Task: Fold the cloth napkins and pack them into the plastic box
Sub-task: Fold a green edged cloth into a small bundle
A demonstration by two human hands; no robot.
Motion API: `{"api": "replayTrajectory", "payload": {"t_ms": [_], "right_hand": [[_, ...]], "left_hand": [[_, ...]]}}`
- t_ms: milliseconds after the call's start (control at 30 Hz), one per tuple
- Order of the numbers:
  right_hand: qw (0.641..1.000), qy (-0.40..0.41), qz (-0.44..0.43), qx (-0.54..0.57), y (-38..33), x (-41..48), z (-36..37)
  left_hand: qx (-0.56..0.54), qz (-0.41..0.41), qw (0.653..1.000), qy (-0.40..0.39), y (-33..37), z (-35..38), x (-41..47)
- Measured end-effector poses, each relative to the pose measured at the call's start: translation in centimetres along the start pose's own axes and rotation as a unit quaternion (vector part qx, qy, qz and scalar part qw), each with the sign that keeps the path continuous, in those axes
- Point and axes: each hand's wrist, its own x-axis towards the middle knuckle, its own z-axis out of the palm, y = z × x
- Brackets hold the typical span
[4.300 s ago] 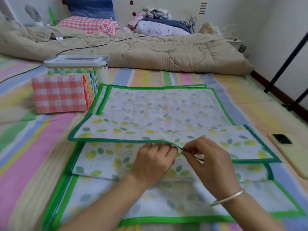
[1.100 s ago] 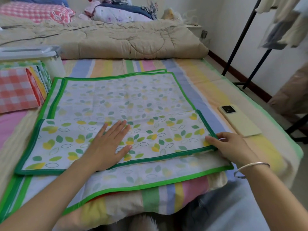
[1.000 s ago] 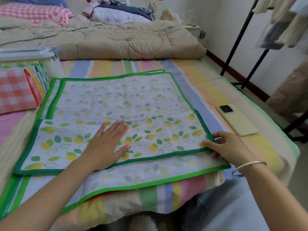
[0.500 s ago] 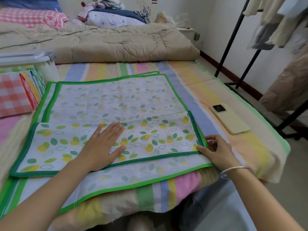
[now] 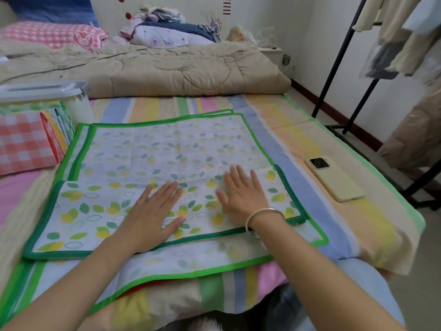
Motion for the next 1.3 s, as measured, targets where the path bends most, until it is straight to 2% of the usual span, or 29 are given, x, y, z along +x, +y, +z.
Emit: {"api": "replayTrajectory", "payload": {"t_ms": [67, 133, 233, 300, 333, 400, 500, 600, 667, 733, 767, 833, 900, 967, 1067, 1133, 1200, 1267, 1300], "right_hand": [[0.996, -0.037, 0.082, 0.002, 3.0, 0.9, 1.7], [0.99, -0.03, 0.141, 0.006, 5.0, 0.9, 2.1], [0.981, -0.013, 0.186, 0.051, 3.6, 1.2, 1.8], [0.976, -0.009, 0.217, 0.035, 1.8, 1.6, 0.9], [0.978, -0.013, 0.209, -0.014, 1.0, 1.7, 0.1], [0.987, -0.02, 0.133, -0.092, -0.8, 2.2, -2.0], [0.999, -0.019, 0.006, -0.038, -4.4, 3.2, -3.2], [0.999, -0.041, 0.005, -0.019, -6.1, 3.5, 0.0], [0.998, -0.055, 0.023, -0.01, -5.5, 3.4, 2.5], [0.999, -0.042, 0.022, 0.005, -4.8, 3.5, 3.7], [0.999, -0.038, 0.021, 0.01, -4.6, 3.5, 3.9], [0.999, -0.036, 0.019, 0.013, -4.7, 3.5, 4.0], [0.999, -0.031, 0.015, 0.016, -4.7, 3.5, 4.1], [0.999, -0.03, 0.012, 0.017, -4.7, 3.5, 4.1], [0.999, -0.027, 0.006, 0.018, -4.7, 3.4, 4.2], [1.0, -0.023, 0.003, 0.02, -4.7, 3.4, 4.0], [0.999, -0.022, -0.002, 0.023, -4.7, 3.4, 4.0], [0.999, -0.02, -0.006, 0.032, -4.7, 3.4, 4.0], [0.999, -0.019, -0.006, 0.039, -4.7, 3.4, 3.9]], "left_hand": [[0.003, -0.001, 1.0, -0.005, 0.1, 0.0, 0.1], [-0.005, -0.002, 1.0, -0.004, 0.4, 0.0, 0.3], [-0.018, 0.001, 1.0, -0.002, 0.7, -0.1, 0.1], [-0.012, -0.004, 1.0, -0.007, 0.7, -0.3, 0.1], [-0.009, -0.005, 1.0, -0.009, 0.8, -0.3, 0.1], [-0.013, -0.005, 1.0, -0.006, 0.9, -0.3, 0.1], [-0.017, -0.005, 1.0, -0.005, 0.9, -0.5, 0.3], [0.0, -0.009, 1.0, -0.011, 1.1, -0.7, 0.2], [-0.038, -0.02, 0.999, -0.019, 1.5, -1.2, 0.1], [-0.128, -0.09, 0.987, -0.027, 0.7, -2.4, -0.2], [-0.14, -0.137, 0.98, -0.026, -0.4, -2.9, -0.9], [-0.062, -0.243, 0.968, -0.02, -3.4, -3.5, -3.1], [0.012, -0.341, 0.939, -0.034, -6.0, -3.5, -5.9], [0.03, -0.391, 0.918, -0.055, -6.7, -3.4, -7.5], [-0.009, -0.435, 0.898, -0.07, -6.3, -3.4, -7.4], [-0.01, -0.446, 0.892, -0.073, -6.3, -3.8, -7.3], [0.058, -0.436, 0.897, -0.046, -5.7, -5.0, -7.2], [0.12, -0.368, 0.922, 0.022, -3.4, -6.2, -6.1], [0.094, -0.305, 0.945, 0.07, -1.6, -6.6, -5.2]]}}
